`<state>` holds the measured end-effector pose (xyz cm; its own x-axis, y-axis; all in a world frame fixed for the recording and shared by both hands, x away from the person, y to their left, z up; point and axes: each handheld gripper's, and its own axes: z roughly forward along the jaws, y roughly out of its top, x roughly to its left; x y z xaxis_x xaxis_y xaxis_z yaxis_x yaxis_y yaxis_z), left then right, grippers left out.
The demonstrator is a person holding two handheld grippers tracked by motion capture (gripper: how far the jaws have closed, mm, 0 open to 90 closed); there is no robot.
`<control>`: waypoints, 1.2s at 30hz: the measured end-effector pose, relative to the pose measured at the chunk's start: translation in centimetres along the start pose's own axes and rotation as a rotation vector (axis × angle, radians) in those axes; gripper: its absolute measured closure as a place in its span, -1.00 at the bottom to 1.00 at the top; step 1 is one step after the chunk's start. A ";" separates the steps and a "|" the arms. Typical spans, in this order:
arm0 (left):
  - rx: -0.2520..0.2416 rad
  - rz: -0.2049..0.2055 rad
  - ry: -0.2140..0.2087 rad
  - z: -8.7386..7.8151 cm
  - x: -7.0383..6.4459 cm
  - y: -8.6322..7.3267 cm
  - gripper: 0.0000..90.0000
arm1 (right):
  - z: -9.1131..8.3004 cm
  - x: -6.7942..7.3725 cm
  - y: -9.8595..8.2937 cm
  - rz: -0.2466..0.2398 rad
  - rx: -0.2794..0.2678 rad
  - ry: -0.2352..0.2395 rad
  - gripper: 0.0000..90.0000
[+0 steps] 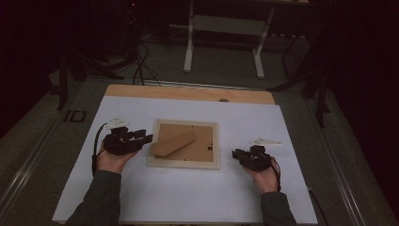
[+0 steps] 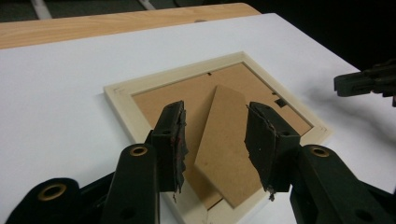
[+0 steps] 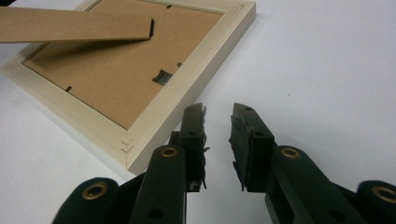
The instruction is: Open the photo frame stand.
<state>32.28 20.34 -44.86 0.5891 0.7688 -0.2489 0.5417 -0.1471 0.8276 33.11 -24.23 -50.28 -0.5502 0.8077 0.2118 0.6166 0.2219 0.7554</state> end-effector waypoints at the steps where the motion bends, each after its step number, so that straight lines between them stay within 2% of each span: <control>1: 0.010 0.005 -0.007 0.3 0.0 0.2 0.32 | 0.0 0.0 0.0 -0.001 0.003 0.000 0.66; 3: 0.026 0.010 -0.017 0.9 0.0 0.4 0.29 | 0.1 0.0 0.0 0.000 0.003 0.000 0.66; 9: 0.078 -0.021 -0.032 2.6 0.7 0.8 0.17 | 0.1 0.0 0.0 0.003 -0.005 -0.001 0.60; 12: 0.108 -0.018 -0.037 3.4 0.9 0.9 0.11 | 0.1 0.0 0.0 0.008 -0.006 -0.001 0.57; 25: 0.149 -0.083 -0.083 6.0 2.2 0.8 -0.18 | 0.2 0.0 -0.2 0.011 0.001 -0.002 0.38; 28: 0.172 -0.084 -0.103 6.7 2.3 0.7 -0.23 | 0.2 0.0 -0.1 0.008 -0.003 -0.002 0.35; 30: 0.180 -0.085 -0.102 6.9 2.3 0.6 -0.25 | 0.1 0.0 -0.1 0.007 -0.004 -0.002 0.35; 36: 0.197 -0.108 -0.157 8.0 2.4 0.3 -0.28 | 0.1 0.1 -0.1 0.002 -0.002 0.000 0.34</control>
<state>38.63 17.15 -49.17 0.5990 0.6832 -0.4177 0.7036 -0.2000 0.6819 33.09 -24.15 -50.35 -0.5491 0.8080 0.2135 0.6164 0.2189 0.7564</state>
